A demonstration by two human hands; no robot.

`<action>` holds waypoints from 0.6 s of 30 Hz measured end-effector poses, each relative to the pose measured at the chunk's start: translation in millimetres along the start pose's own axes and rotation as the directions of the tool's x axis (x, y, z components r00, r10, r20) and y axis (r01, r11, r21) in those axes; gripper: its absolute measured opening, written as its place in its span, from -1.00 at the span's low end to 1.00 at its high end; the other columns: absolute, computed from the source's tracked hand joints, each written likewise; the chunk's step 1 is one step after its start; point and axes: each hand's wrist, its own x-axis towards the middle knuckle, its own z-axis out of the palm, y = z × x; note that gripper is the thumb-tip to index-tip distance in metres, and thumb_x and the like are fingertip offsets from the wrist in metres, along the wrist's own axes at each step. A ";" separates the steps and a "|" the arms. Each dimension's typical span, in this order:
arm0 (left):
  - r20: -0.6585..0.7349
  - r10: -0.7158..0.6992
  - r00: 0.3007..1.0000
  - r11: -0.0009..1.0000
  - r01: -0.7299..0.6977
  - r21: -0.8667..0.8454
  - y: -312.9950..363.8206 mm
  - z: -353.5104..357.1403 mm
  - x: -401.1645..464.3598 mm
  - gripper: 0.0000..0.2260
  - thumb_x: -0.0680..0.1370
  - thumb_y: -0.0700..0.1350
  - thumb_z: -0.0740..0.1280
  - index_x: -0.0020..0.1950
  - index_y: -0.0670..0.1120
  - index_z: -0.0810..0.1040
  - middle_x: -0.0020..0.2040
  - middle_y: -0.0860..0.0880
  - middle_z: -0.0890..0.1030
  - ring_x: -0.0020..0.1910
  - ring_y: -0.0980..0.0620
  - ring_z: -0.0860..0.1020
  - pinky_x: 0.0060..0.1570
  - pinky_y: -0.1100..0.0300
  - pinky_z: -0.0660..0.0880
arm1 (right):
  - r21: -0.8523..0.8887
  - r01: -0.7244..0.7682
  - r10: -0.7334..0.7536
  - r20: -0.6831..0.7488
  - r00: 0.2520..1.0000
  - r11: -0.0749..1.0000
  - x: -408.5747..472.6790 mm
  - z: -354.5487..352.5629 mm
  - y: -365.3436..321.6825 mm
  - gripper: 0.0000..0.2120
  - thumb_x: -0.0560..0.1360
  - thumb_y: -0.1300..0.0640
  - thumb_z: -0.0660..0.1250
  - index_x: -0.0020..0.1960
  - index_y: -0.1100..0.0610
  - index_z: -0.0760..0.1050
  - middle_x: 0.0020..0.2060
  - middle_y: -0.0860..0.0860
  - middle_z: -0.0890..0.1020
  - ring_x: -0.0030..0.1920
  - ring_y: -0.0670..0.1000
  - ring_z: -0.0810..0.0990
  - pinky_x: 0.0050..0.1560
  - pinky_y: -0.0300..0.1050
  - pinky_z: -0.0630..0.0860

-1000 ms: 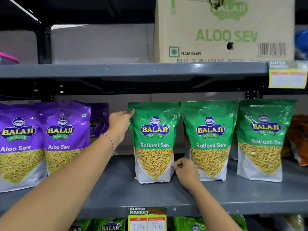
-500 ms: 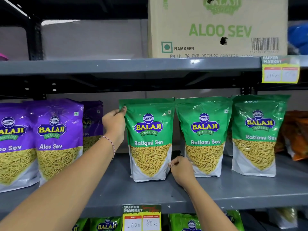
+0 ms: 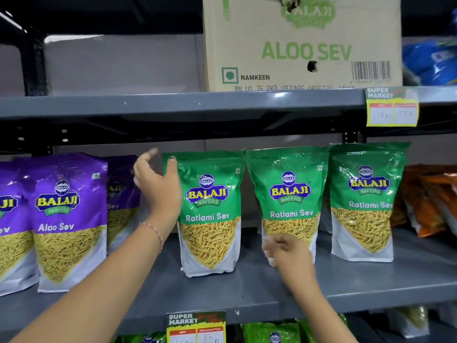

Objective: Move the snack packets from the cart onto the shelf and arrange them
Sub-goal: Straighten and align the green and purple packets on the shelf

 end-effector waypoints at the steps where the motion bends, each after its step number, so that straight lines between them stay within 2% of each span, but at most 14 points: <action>1: 0.039 0.123 0.992 0.992 -0.122 -0.028 7.5 3.2 -10.6 -0.77 0.48 -0.08 0.36 0.12 0.01 0.49 0.13 -0.02 0.55 0.10 -0.03 0.50 0.15 0.01 0.46 | 0.035 0.044 -0.039 -0.132 0.990 0.998 -2.0 -19.2 2.2 -0.91 0.48 0.17 0.38 -0.19 0.06 0.62 -0.35 -0.04 0.70 -0.28 -0.01 0.67 -0.17 -0.08 0.57; 3: 0.234 0.226 0.946 0.973 -0.209 -0.096 26.3 16.3 -31.9 -0.88 0.51 -0.12 0.34 0.04 0.00 0.51 0.02 0.01 0.58 -0.01 0.04 0.54 0.04 0.10 0.50 | -0.034 0.051 -0.059 -0.322 0.945 0.998 5.2 -56.9 15.7 -0.93 0.50 0.16 0.37 -0.14 0.05 0.61 -0.26 0.01 0.72 -0.15 0.08 0.69 -0.08 0.01 0.57; 4: 0.338 0.249 0.908 0.968 -0.233 -0.087 35.0 25.6 -40.0 -0.90 0.52 -0.12 0.34 0.03 -0.02 0.54 -0.01 0.02 0.60 -0.01 0.05 0.55 0.04 0.10 0.52 | -0.115 -0.005 -0.035 -0.343 0.939 0.993 12.0 -73.5 20.6 -0.95 0.49 0.17 0.38 -0.08 0.06 0.61 -0.19 0.06 0.72 -0.07 0.12 0.68 -0.05 -0.01 0.52; 6: 0.487 0.285 0.826 0.946 -0.323 -0.006 46.5 48.4 -46.1 -0.83 0.52 -0.07 0.34 0.08 -0.06 0.59 0.03 -0.01 0.64 0.06 -0.01 0.57 0.15 0.00 0.51 | -0.259 -0.130 0.072 -0.221 0.973 0.957 32.3 -97.0 34.1 -0.81 0.47 0.22 0.40 0.08 0.15 0.62 -0.02 0.14 0.72 0.06 0.14 0.65 0.04 -0.03 0.49; 8: 0.596 0.255 0.762 0.897 -0.416 0.148 58.2 71.7 -42.2 -0.68 0.52 0.03 0.32 0.20 -0.10 0.56 0.14 -0.09 0.65 0.17 -0.11 0.57 0.22 -0.04 0.48 | -0.341 -0.102 0.095 -0.035 0.995 0.935 50.7 -107.1 40.5 -0.71 0.46 0.29 0.40 0.18 0.24 0.59 0.05 0.16 0.71 0.11 0.13 0.65 0.13 -0.03 0.52; 11: 0.706 0.089 0.702 0.820 -0.454 0.349 70.8 96.4 -28.0 -0.61 0.52 0.11 0.31 0.25 -0.07 0.54 0.19 -0.14 0.64 0.16 -0.17 0.59 0.16 0.07 0.50 | -0.404 -0.016 0.054 0.083 0.995 0.915 67.5 -109.2 43.7 -0.71 0.47 0.31 0.40 0.18 0.28 0.60 0.05 0.09 0.70 0.05 0.02 0.64 0.07 -0.14 0.48; 14: 0.772 -0.066 0.632 0.792 -0.437 0.426 76.3 106.1 -19.2 -0.73 0.51 0.09 0.35 0.12 -0.01 0.63 0.06 -0.10 0.69 -0.15 -0.09 0.61 -0.11 0.27 0.40 | -0.233 -0.064 0.085 0.081 0.993 0.970 73.3 -111.2 50.2 -0.78 0.47 0.33 0.40 0.11 0.27 0.62 -0.03 0.12 0.72 -0.12 -0.02 0.64 -0.04 -0.15 0.54; 16: 0.780 -0.085 0.620 0.796 -0.429 0.427 75.5 108.0 -14.6 -0.77 0.50 0.07 0.37 0.05 -0.01 0.66 -0.02 -0.09 0.71 -0.30 -0.02 0.56 -0.17 0.28 0.40 | -0.117 -0.099 0.110 0.095 0.989 0.988 74.3 -111.0 50.9 -0.85 0.49 0.34 0.38 0.04 0.21 0.63 -0.17 0.06 0.71 -0.22 -0.04 0.62 -0.19 -0.25 0.56; 18: 0.777 -0.069 0.626 0.798 -0.432 0.419 72.0 111.3 -11.6 -0.79 0.49 0.06 0.38 0.01 -0.01 0.67 -0.02 -0.09 0.70 -0.23 -0.07 0.60 -0.08 0.22 0.48 | -0.148 -0.078 0.093 0.103 0.990 0.986 76.7 -108.4 50.7 -0.87 0.50 0.34 0.36 -0.02 0.16 0.61 -0.25 -0.01 0.67 -0.29 -0.09 0.57 -0.24 -0.29 0.50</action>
